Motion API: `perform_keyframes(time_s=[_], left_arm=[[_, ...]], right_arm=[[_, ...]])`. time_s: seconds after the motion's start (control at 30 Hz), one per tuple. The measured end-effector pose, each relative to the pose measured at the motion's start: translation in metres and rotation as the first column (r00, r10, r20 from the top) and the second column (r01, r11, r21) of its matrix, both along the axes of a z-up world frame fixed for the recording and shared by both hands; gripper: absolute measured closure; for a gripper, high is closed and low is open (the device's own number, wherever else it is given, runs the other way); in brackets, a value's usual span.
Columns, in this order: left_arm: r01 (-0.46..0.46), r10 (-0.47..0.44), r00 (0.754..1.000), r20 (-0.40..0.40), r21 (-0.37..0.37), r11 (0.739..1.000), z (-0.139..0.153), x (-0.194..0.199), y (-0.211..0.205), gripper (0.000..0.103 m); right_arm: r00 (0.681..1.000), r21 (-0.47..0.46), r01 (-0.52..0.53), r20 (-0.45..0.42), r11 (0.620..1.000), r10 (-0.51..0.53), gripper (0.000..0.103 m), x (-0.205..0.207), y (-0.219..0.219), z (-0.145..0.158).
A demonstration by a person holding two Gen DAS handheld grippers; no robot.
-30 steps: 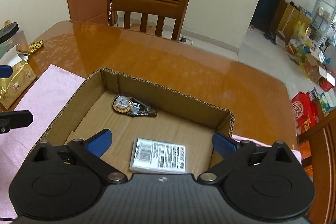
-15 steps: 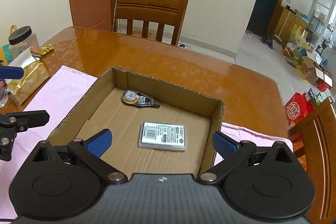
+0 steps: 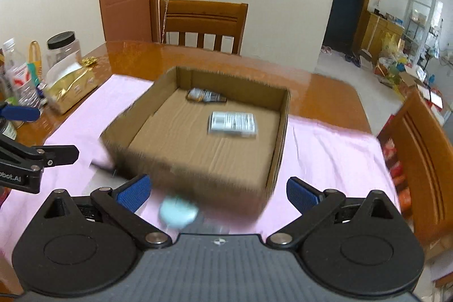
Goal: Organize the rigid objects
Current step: 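Withdraw both tools from the box back toward the remaining objects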
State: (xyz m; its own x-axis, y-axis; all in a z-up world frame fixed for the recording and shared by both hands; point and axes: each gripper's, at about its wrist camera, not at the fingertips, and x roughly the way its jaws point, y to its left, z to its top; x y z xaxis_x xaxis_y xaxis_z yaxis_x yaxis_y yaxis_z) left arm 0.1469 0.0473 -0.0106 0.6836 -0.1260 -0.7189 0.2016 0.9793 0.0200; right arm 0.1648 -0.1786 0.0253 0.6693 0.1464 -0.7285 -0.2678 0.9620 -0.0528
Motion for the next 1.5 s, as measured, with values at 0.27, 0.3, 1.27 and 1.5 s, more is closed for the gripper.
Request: perform_keyframes(time_s=[0.27, 0.3, 1.27, 1.5], left_arm=[[0.001, -0.002, 0.996, -0.086, -0.008, 1.0, -0.031, -0.055, -0.007, 0.001], [0.012, -0.013, 0.996, -0.09, -0.011, 1.0, -0.032, -0.059, -0.008, 0.001], [-0.069, 0.074, 0.952, -0.296, 0.028, 0.997, -0.104, -0.096, -0.046, 0.001], [-0.207, 0.223, 0.931, -0.291, 0.083, 0.975, -0.105, -0.098, -0.019, 0.001]], right_arm=[[0.996, 0.023, 0.042, -0.084, 0.999, -0.04, 0.0, -0.075, -0.011, -0.046], [0.994, 0.023, 0.05, -0.098, 0.998, -0.048, 0.0, -0.081, -0.012, -0.052], [0.978, -0.077, -0.029, -0.208, 0.997, 0.013, 0.0, -0.075, -0.068, -0.117], [0.972, -0.099, -0.099, -0.225, 0.99, 0.075, 0.0, -0.06, -0.078, -0.127]])
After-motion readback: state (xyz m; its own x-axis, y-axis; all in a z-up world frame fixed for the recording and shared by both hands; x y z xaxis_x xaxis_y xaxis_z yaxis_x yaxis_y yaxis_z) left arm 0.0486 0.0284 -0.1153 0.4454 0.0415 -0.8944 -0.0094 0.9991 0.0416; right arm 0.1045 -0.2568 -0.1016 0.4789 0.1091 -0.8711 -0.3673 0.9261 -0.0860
